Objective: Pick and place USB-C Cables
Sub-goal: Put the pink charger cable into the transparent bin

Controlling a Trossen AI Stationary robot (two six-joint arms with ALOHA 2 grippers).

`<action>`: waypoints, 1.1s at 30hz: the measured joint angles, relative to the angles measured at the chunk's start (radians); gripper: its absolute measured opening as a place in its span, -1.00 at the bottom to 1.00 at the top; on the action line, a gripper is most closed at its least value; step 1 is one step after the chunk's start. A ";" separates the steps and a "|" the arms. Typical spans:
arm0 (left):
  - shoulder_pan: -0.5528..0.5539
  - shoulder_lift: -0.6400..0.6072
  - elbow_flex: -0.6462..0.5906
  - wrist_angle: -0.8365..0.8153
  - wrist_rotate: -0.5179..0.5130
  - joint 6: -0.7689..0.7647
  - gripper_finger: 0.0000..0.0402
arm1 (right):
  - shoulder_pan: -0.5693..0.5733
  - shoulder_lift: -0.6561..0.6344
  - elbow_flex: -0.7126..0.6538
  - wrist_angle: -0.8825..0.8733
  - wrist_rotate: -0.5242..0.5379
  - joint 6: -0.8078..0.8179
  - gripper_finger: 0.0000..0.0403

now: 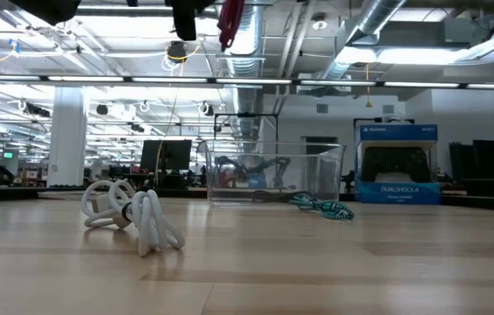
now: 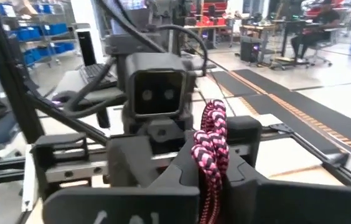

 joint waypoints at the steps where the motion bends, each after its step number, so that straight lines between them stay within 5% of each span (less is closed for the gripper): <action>1: -0.001 -0.003 0.000 -0.016 -0.003 0.001 -0.62 | 0.000 -0.001 0.000 -0.011 0.013 0.002 -0.93; 12: -0.002 -0.180 -0.001 -0.380 -0.062 -0.066 -0.06 | -0.031 -0.010 0.000 -0.061 0.041 0.018 -0.94; 23: -0.003 -0.419 -0.002 -0.786 -0.106 -0.214 -0.06 | -0.140 -0.118 0.003 -0.251 0.117 0.018 -0.94; 33: -0.003 -0.453 -0.002 -0.854 -0.134 -0.256 -0.07 | -0.318 -0.191 0.003 -0.505 0.146 0.024 -0.94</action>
